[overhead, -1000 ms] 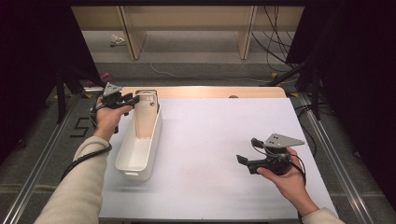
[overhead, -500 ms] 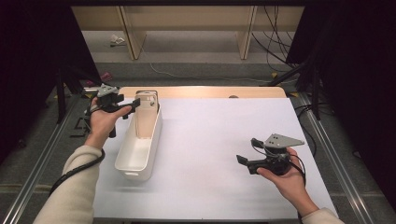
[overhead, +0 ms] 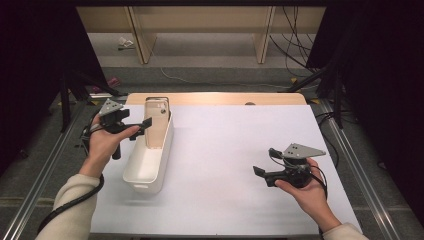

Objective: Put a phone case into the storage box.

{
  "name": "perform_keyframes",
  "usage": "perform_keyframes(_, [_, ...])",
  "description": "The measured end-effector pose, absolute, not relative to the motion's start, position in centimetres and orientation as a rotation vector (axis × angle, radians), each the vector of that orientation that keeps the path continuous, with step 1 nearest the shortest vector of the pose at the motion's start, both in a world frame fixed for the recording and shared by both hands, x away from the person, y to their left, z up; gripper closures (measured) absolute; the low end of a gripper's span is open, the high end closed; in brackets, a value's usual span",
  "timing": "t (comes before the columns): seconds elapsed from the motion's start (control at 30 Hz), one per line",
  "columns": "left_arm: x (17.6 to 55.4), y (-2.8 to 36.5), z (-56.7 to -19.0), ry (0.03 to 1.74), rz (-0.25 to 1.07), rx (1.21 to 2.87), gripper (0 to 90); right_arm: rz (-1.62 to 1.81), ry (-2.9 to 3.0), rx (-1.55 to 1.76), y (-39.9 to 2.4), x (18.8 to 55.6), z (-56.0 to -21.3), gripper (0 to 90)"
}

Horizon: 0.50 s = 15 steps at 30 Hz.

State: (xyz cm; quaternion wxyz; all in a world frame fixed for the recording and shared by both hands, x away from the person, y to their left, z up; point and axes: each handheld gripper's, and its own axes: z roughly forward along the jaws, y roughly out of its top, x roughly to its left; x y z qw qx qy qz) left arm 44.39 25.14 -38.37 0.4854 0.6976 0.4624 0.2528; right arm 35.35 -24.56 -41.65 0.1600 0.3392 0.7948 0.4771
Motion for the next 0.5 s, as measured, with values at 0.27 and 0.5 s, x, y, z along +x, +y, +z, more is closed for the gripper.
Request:
perform_keyframes(0.27, [41.6, 24.1, -38.7, 1.049, 0.529, 1.699, 0.0, 1.369, 2.266, 0.968, -24.6, 35.3, -41.6, 17.0])
perform_keyframes(0.5, [39.1, 23.1, -38.8, 0.967, 0.504, 1.705, 0.0, 1.370, 2.267, 0.963, -24.6, 35.3, -41.5, 17.0])
